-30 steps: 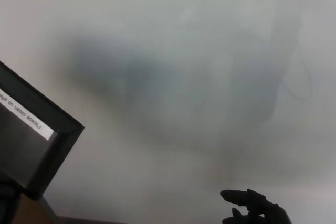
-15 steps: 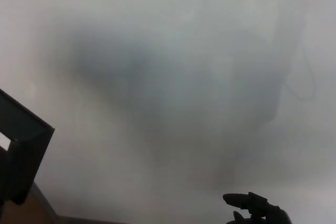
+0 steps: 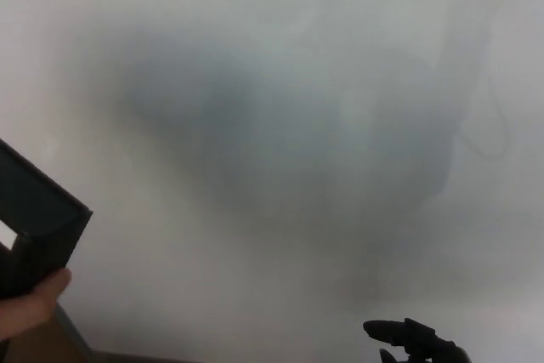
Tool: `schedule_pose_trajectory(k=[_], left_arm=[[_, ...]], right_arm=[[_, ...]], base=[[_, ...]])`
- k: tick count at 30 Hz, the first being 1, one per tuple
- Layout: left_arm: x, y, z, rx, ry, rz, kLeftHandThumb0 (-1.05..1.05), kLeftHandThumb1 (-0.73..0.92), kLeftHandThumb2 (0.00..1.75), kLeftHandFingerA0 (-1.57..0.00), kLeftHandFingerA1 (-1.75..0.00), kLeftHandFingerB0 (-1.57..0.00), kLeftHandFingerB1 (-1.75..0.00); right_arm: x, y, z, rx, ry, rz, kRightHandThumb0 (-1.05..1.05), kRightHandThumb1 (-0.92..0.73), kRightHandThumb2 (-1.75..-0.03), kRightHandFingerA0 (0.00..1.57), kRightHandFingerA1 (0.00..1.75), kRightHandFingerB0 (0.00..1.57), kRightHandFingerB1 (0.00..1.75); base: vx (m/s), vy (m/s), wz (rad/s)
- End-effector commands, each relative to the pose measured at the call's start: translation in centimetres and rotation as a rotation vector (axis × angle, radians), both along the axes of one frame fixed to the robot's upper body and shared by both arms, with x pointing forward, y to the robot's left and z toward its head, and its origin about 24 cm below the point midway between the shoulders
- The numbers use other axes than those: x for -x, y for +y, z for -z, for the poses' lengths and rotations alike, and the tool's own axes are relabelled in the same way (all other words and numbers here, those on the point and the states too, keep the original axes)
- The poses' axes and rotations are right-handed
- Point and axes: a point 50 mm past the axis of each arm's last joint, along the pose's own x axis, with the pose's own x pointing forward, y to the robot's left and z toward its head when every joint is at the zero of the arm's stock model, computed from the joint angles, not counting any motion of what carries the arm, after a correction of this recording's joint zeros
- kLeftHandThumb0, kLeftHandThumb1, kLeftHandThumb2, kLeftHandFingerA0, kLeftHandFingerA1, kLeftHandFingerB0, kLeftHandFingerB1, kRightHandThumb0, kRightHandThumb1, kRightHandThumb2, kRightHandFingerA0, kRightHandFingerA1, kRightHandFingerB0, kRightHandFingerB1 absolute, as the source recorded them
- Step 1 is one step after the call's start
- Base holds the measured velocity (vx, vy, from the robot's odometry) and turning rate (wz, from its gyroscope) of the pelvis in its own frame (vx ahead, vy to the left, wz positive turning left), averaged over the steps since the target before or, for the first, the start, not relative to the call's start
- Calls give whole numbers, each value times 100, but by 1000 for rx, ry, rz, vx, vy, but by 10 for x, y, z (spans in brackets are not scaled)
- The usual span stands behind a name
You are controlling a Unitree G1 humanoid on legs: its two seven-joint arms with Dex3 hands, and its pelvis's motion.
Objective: A magnetic marker holder is on the left hand side of the white board, the robot put the index and middle finger into the opening of the container and pull off the magnetic holder and hand it to a human on the left hand side.
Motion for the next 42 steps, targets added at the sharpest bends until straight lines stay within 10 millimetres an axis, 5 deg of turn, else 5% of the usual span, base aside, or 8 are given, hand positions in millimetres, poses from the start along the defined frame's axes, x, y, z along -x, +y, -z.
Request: schedule_pose_trajectory(k=[1, 6, 8, 10, 13, 14, 24, 42], left_arm=[[-2, 1, -2, -40, 10, 8, -105, 59, 102, -48, -48, -9, -28], [-7, -3, 3, -68, 70, 0, -105, 58, 103, -38, -44, -6, -32], [-9, -6, 4, -88, 90, 12, -105, 78, 67, -48, -35, -15, -33], [-13, -7, 10, -120, 115, 8, -105, 58, 104, -38, -45, -12, -36], [-25, -7, 30, -181, 216, 14, -105, 79, 67, -37, -35, -14, -32], [-33, -6, 44, -304, 300, -22, -105, 63, 108, -27, -46, -8, -26], [-31, -1, 159, -1337, 866, -147, -81, 54, 90, -20, -48, -11, -38], [-17, -14, 188, -1617, 832, -61, -78, 63, 61, -20, -33, -17, -27]], right_arm=[[-2, -5, -2, 17, -12, 16, -56, -80, -64, 81, 61, 66, 48], [-4, -4, -2, 12, -8, 16, -57, -80, -64, 80, 60, 65, 47], [-5, -4, -3, 19, -10, 11, -56, -81, -64, 80, 59, 64, 47], [-5, -4, -3, 21, -17, 10, -55, -80, -64, 80, 59, 65, 47], [-5, -4, -3, 14, -11, 14, -54, -80, -64, 79, 58, 65, 47], [-6, -4, -3, 11, -11, 20, -54, -80, -64, 79, 58, 65, 47], [1, -5, -3, 6, -23, 11, -55, -80, -64, 79, 60, 64, 48], [2, -9, -2, 14, -28, 29, -54, -80, -64, 80, 60, 64, 48]], base=[[0, 0, 0], [0, 0, 0], [0, 0, 0], [0, 0, 0], [0, 0, 0], [0, 0, 0], [0, 0, 0], [0, 0, 0]])
